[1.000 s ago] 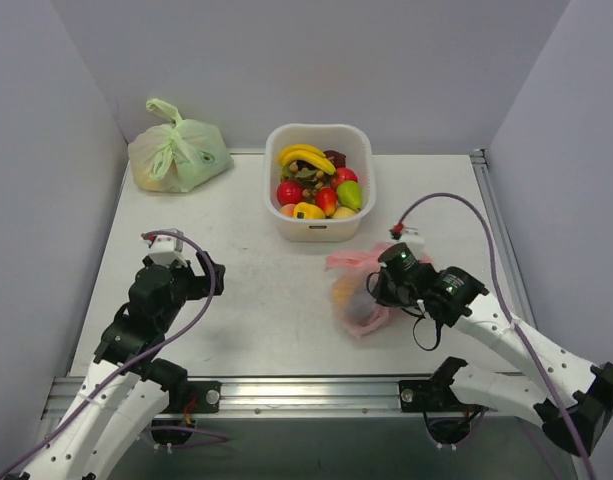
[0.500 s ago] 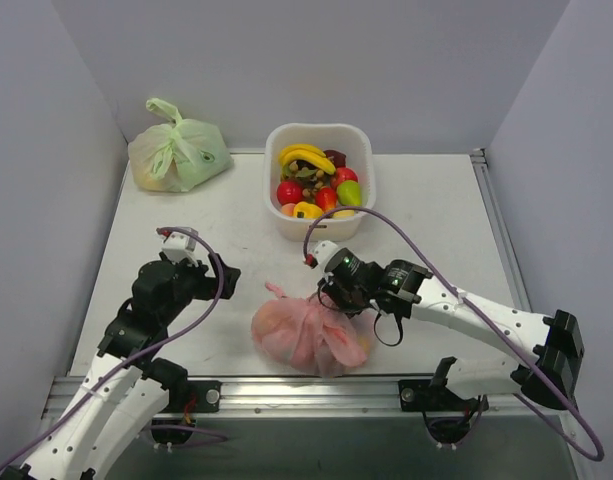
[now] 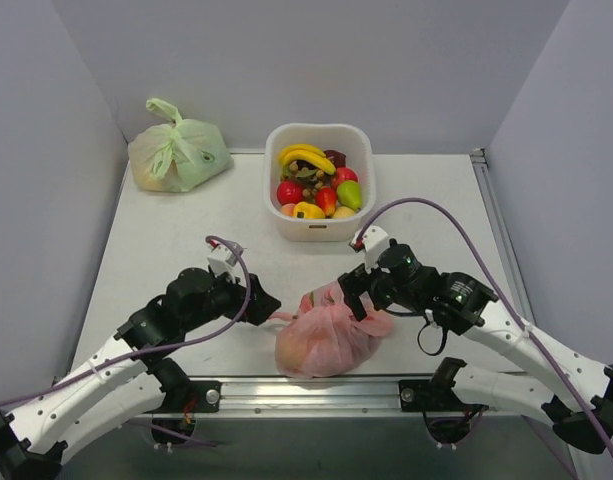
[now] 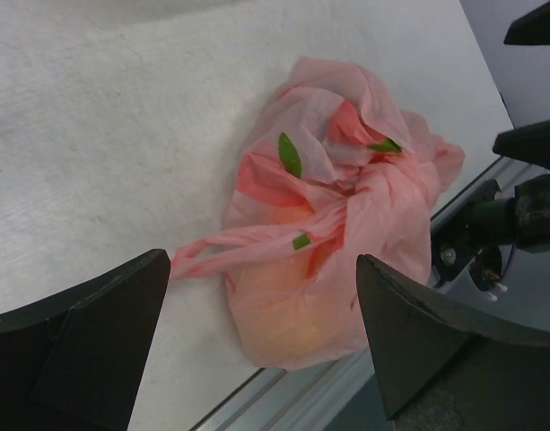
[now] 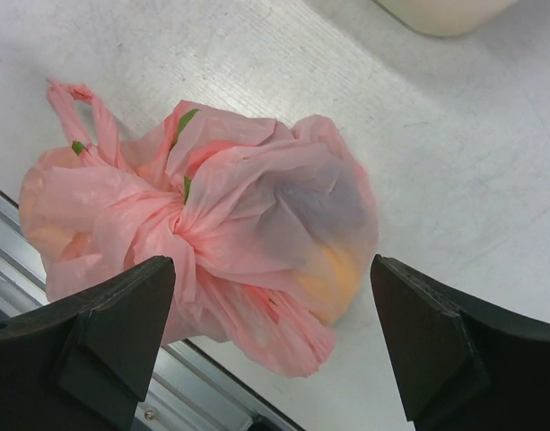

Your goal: Untie the knot of the plastic bag and take out the fruit

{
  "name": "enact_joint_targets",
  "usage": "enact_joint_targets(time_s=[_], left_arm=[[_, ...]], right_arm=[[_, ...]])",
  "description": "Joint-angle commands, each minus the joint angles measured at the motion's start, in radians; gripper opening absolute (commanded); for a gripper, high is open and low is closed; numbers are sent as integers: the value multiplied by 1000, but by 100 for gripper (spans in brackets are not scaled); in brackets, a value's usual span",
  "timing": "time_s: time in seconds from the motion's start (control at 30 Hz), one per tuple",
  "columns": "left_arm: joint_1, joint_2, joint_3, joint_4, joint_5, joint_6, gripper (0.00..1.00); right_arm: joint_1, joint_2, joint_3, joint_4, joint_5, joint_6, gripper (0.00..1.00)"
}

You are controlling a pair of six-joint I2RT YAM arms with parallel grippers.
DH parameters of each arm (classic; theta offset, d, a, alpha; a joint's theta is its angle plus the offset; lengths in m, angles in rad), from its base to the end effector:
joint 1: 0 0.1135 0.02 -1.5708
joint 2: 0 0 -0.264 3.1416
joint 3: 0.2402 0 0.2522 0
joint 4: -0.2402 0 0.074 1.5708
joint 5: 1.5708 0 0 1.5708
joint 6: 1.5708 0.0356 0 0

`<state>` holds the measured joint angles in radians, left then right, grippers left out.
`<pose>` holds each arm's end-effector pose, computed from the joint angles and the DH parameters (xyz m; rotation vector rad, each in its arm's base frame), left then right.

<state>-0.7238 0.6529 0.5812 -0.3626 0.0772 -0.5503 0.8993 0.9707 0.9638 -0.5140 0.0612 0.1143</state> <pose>0.1168 -0.1069 0.2701 0.2355 2.1054 -0.8701 0.1332 0.1641 0.3352 -0.7827 1.9898 0.5438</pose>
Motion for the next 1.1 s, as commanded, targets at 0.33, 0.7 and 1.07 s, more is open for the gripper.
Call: enact_joint_targets(time_s=[0.33,0.7,1.07], left_arm=[[-470,387,232,2,-474,-275,93],[-542,539,292,10,-548,-338,85],[-542,599,246,70,-531,-350,0]], right_arm=[[-46,-55,-172,78,92,314,89],[-54,20,-177,198,69,469,87],[-49,148,-238,370,-80,545,53]])
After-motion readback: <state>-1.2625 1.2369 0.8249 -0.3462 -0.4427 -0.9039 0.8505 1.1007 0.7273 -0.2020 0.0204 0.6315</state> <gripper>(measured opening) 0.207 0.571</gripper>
